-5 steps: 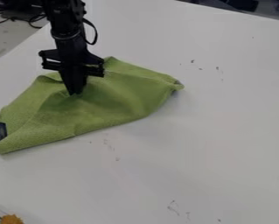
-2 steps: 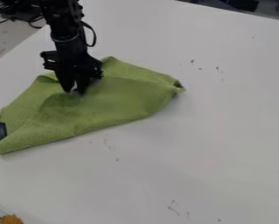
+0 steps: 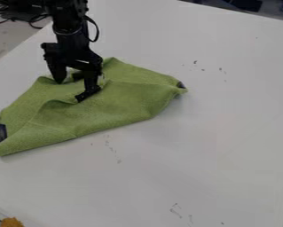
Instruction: Fold the cloth from bottom right to top left
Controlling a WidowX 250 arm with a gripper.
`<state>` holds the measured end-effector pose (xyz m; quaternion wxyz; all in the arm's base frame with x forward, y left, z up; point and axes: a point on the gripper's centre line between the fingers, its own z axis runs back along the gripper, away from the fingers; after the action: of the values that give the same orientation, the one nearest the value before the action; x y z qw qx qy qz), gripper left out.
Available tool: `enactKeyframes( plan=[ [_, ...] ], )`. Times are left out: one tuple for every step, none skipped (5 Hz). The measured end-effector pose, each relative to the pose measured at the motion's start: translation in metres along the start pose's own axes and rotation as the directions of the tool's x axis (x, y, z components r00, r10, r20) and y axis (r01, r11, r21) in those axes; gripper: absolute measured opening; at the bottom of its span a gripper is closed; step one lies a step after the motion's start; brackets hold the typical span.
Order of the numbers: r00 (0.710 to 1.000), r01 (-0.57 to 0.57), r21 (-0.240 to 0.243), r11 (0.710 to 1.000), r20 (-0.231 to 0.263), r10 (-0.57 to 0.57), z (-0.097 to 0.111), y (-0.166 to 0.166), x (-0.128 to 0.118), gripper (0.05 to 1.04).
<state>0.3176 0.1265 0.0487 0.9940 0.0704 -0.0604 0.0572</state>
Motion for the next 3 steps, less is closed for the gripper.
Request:
enactKeyframes(
  plan=[
    [0.999,0.045,0.05,0.998,-0.023,-0.044,0.008,-0.008,0.003,1.007],
    [0.998,0.052,0.09,0.995,0.02,-0.054,0.022,-0.02,0.005,1.001],
    [0.998,0.053,0.09,0.994,0.022,-0.055,0.022,-0.021,0.006,1.001]
  ],
)
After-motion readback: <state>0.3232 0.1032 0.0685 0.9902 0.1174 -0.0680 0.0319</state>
